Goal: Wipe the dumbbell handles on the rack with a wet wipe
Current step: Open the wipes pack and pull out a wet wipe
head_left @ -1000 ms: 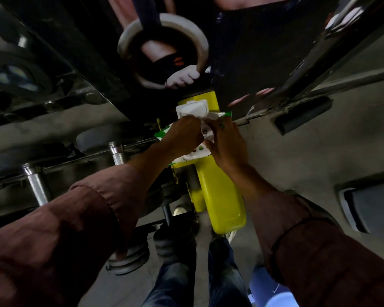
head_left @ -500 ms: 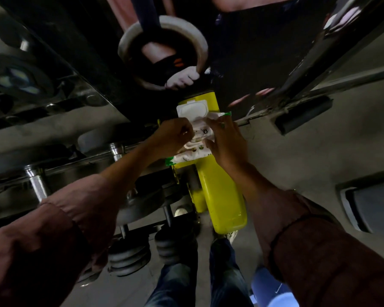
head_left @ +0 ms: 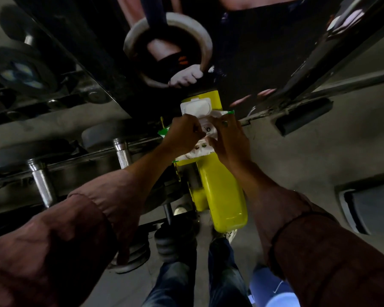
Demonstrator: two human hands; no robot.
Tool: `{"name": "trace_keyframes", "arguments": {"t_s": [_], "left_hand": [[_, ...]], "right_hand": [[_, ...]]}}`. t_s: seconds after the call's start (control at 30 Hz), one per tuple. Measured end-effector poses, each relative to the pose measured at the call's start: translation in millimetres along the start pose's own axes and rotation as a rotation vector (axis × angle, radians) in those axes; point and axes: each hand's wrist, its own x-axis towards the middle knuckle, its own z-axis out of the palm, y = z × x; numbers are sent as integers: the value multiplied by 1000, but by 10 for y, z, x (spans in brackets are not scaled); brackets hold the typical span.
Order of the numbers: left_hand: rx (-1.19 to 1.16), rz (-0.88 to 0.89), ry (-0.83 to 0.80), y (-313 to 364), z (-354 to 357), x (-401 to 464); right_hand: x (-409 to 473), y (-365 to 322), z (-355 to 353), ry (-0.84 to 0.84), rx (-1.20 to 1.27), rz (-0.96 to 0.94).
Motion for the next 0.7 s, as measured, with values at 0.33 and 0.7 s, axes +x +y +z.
{"name": "trace_keyframes", "arguments": {"t_s": [0.33,0.7], "left_hand": [[-518,-172,-179,-28,-459,-383],[-1053,-271,106,17,-232,-524]], "right_hand": [[0,-8,-74,-35,39,-14],[27,57,18,-61,71,4]]}}
